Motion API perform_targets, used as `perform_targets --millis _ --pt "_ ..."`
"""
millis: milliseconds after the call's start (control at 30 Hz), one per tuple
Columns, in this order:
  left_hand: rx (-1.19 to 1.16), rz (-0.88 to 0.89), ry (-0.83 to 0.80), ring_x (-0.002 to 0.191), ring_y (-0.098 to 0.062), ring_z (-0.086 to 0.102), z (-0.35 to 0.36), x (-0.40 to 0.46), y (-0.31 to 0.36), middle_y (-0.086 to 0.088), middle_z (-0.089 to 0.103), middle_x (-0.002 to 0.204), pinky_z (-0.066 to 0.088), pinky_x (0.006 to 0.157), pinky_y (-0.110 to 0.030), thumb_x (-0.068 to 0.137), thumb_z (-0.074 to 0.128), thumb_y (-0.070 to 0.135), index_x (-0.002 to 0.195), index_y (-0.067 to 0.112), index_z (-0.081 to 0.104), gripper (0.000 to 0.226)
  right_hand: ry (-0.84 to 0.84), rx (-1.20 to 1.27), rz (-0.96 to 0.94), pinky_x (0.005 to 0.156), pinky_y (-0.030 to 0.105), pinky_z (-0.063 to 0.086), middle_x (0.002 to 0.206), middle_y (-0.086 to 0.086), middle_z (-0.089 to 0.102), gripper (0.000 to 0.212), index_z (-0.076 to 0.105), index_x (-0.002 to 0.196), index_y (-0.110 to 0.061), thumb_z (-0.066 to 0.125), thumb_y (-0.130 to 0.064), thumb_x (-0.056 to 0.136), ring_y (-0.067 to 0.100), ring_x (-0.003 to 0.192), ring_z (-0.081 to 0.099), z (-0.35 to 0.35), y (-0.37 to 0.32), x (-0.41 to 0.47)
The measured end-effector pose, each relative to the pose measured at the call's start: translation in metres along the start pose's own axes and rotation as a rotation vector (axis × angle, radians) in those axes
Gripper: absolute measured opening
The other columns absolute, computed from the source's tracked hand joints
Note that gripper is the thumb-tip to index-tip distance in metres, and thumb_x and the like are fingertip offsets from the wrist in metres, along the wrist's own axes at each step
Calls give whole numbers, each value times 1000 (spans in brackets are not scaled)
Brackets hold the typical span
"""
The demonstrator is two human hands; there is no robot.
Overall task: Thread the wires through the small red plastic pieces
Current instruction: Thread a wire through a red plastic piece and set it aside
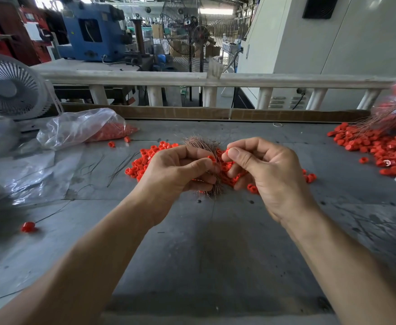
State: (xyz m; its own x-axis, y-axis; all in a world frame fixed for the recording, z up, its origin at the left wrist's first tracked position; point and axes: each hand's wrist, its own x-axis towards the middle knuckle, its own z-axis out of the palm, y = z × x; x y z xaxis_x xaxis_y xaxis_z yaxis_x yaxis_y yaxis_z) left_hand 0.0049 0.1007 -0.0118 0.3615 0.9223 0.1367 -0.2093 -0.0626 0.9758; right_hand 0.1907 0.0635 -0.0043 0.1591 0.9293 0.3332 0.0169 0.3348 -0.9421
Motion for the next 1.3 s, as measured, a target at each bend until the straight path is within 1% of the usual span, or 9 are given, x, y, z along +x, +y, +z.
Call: perform_targets --millis 200,333,400,500,667,867,933,1067,1300 --pt "6 0 -3 79 -26 73 -1 -1 0 -21 76 98 60 71 -33 76 82 23 92 14 78 19 -19 -31 12 57 26 58 82 21 74 16 78 98 -13 71 1 91 14 68 68 2 2 0" --pt "23 4 11 77 -25 72 1 0 0 -18 76 94 60 70 -34 76 77 20 92 12 75 18 -14 -114 -24 53 19 53 64 4 70 18 78 92 -19 72 -2 91 11 58 66 3 2 -1" --pt "44 10 6 77 -24 72 1 0 -1 -17 76 93 60 70 -33 81 75 16 95 10 74 15 -2 -158 -53 53 20 53 61 -1 68 16 78 89 -22 75 -6 90 11 57 65 3 3 -1" --pt "81 19 -4 78 -25 72 1 -1 -1 -17 76 94 61 69 -31 88 72 9 101 4 71 14 0 -232 -115 54 21 54 65 -5 71 14 77 87 -24 78 -10 88 8 60 66 5 3 -3" --pt "108 37 -15 77 -24 73 4 -3 1 -18 76 93 61 68 -32 84 73 11 98 7 71 15 -4 -318 -154 58 24 55 72 -9 74 12 78 87 -26 79 -13 87 9 67 69 8 6 -3" --pt "133 64 -15 75 -22 72 4 -3 0 -14 77 89 62 68 -32 90 69 4 96 8 71 7 -12 -428 -201 72 31 59 81 -10 74 14 81 94 -23 77 -11 89 10 79 71 7 7 -3" --pt "138 73 -8 75 -22 72 4 -3 -1 -14 77 88 62 69 -33 90 69 4 95 9 71 7 -11 -462 -216 74 28 57 82 -9 73 13 81 95 -21 77 -11 89 8 80 69 7 5 -4" --pt "176 106 6 75 -23 73 4 -3 -2 -17 77 91 63 70 -32 90 70 4 97 8 71 8 4 -530 -270 72 10 47 84 -11 72 11 81 93 -19 79 -10 88 2 83 66 9 -1 -8" --pt "274 158 40 75 -23 75 3 -1 -8 -13 77 84 61 70 -30 91 72 5 98 11 72 9 23 -550 -266 75 6 43 84 -13 69 13 82 95 -19 79 -9 87 -2 85 64 13 -1 -8"
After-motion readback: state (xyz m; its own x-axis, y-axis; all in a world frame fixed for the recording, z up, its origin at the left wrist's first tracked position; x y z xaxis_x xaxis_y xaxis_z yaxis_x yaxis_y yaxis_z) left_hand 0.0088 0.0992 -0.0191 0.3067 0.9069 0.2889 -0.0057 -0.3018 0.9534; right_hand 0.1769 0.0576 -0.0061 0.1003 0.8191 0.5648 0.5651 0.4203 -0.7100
